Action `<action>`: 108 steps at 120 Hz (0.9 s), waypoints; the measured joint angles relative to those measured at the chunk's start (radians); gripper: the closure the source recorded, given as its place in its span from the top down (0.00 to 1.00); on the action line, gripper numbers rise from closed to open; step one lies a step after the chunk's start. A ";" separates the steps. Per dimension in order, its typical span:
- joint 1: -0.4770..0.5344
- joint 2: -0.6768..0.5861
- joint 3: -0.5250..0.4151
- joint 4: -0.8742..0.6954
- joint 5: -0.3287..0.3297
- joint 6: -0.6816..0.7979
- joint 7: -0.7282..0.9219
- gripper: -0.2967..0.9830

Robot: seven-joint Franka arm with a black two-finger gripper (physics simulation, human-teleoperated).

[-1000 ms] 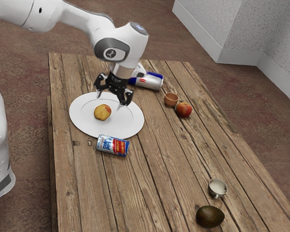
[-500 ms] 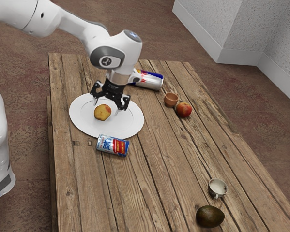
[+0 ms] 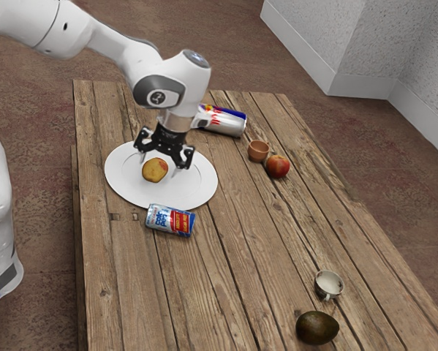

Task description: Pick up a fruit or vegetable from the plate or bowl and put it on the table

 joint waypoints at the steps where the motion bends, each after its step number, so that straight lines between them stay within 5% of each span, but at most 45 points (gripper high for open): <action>1: 0.000 0.000 0.000 -0.002 0.000 0.001 -0.001 0.77; 37: 0.001 0.015 0.000 -0.012 0.001 0.021 -0.015 0.77; 66: -0.001 0.016 0.000 -0.011 0.013 0.019 -0.032 0.42; 83: -0.007 0.000 0.000 0.018 0.026 0.012 -0.041 0.37; 99: -0.022 0.016 -0.026 0.181 0.029 0.009 -0.026 0.46; 108: -0.065 0.267 -0.099 0.538 0.034 -0.005 -0.001 0.47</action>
